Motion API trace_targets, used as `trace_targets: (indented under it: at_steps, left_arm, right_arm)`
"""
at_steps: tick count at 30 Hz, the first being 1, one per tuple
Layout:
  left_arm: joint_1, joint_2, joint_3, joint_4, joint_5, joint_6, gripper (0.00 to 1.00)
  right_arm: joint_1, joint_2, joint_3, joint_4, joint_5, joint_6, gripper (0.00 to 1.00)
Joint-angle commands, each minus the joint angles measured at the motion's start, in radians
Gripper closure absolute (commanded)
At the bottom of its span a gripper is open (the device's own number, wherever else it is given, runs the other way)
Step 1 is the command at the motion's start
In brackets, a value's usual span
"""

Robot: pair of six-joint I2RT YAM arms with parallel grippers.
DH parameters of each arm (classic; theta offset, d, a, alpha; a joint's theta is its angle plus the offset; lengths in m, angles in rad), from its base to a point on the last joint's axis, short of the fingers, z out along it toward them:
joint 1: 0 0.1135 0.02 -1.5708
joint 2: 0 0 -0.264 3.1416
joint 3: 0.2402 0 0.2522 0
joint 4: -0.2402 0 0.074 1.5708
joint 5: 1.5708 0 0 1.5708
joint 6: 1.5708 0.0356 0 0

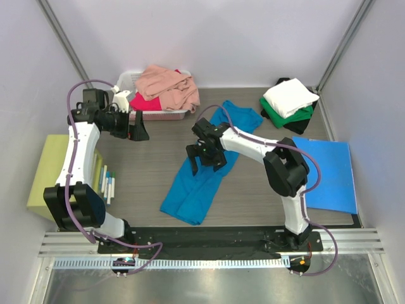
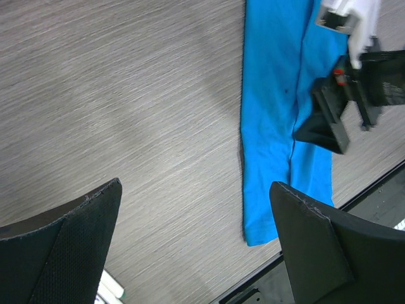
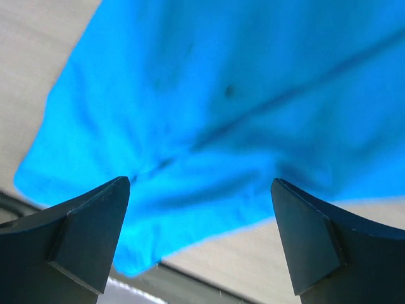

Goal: Fold and stack the t-shirts
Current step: Fold the tshirt

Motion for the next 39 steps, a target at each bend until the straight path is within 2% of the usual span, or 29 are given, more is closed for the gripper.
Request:
trace_targets:
  at_steps: [1, 8, 15, 24, 27, 32, 39]
  left_arm:
    - [0.003, -0.014, 0.036, -0.024, 0.008, 0.035, 0.00]
    - [0.003, -0.020, 0.022, -0.015, -0.003, 0.024, 0.00]
    - [0.003, -0.044, 0.025, -0.016, -0.033, 0.021, 0.00]
    - [0.004, -0.066, -0.004, -0.016, -0.061, 0.035, 0.00]
    - [0.004, -0.061, -0.012, -0.011, -0.063, 0.038, 0.00]
    - [0.003, -0.051, -0.033, 0.008, -0.076, 0.047, 0.00]
    - [0.016, 0.035, 0.005, 0.038, -0.179, -0.009, 0.00]
  right_arm:
    - [0.060, -0.226, 0.041, -0.112, 0.059, -0.042, 0.00]
    - [0.263, -0.306, 0.006, -0.217, 0.110, -0.057, 0.00]
    - [0.464, -0.207, -0.016, -0.272, 0.318, -0.144, 0.00]
    - [0.527, -0.090, 0.064, -0.240, 0.413, -0.190, 0.00]
    - [0.544, -0.058, 0.104, -0.232, 0.443, -0.186, 0.04]
    - [0.579, 0.005, 0.171, -0.208, 0.437, -0.180, 0.07]
    - [0.604, 0.072, 0.247, -0.189, 0.397, -0.163, 0.11]
